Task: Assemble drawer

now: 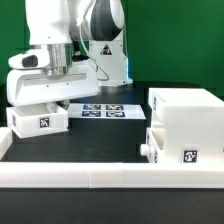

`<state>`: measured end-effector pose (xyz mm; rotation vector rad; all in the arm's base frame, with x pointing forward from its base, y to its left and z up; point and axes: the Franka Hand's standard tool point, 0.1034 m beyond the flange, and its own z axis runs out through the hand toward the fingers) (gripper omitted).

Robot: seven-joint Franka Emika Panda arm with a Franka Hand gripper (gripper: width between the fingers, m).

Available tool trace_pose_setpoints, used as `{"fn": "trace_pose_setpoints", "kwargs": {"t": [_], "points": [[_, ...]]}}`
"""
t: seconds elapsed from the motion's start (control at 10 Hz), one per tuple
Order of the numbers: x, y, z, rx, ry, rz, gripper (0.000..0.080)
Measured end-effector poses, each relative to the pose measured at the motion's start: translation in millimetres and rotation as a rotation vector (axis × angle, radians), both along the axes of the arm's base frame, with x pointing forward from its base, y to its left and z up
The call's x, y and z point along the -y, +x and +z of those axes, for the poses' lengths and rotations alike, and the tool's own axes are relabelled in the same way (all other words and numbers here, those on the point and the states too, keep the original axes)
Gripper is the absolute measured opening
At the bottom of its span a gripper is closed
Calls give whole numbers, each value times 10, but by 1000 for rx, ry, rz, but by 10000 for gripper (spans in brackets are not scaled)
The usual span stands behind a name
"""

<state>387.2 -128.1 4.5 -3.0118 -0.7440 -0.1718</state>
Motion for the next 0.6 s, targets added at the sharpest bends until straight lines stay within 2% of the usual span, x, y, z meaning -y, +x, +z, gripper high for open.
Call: {"fn": "trace_pose_setpoints", "kwargs": {"t": [0.2, 0.4, 0.6], "points": [[-90, 71, 67, 8, 1, -10, 40], [-372, 228, 198, 20, 11, -23, 40], [-640, 439, 392, 26, 14, 5, 40]]}}
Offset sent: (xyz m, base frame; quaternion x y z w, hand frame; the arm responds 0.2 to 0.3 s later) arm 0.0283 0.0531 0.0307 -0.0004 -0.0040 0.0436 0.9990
